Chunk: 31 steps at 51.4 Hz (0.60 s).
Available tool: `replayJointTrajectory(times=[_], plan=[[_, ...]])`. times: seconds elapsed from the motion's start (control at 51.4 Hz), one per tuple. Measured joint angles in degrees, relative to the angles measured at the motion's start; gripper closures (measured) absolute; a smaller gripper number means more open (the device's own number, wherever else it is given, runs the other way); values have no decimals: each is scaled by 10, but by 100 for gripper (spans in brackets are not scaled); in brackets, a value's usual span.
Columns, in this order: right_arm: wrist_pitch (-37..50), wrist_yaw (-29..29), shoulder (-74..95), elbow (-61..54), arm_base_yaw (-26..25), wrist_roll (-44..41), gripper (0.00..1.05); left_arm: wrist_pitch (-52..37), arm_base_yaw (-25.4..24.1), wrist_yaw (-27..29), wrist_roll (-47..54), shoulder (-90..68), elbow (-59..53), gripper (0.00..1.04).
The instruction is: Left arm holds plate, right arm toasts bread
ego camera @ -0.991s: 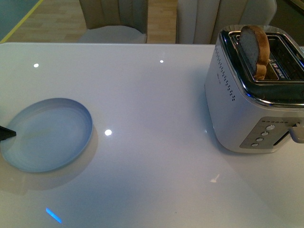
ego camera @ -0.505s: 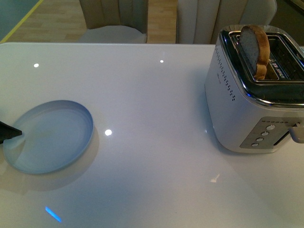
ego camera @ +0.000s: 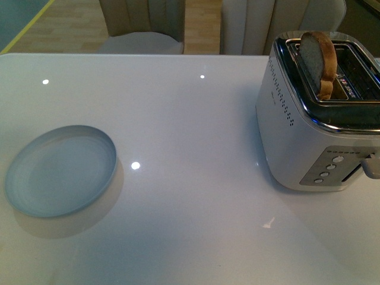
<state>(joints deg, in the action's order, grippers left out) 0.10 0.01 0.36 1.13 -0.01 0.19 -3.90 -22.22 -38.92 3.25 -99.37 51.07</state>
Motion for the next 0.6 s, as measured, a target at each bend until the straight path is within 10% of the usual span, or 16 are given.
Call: replayJointTrajectory(times=[0.292,0.603], plan=[[0,0,0,0,0,0,9,-514,96,257,-27,166,-266,45],[0,0,-1,0,0,0,9,-530,143,312,-29,293,-388,99]])
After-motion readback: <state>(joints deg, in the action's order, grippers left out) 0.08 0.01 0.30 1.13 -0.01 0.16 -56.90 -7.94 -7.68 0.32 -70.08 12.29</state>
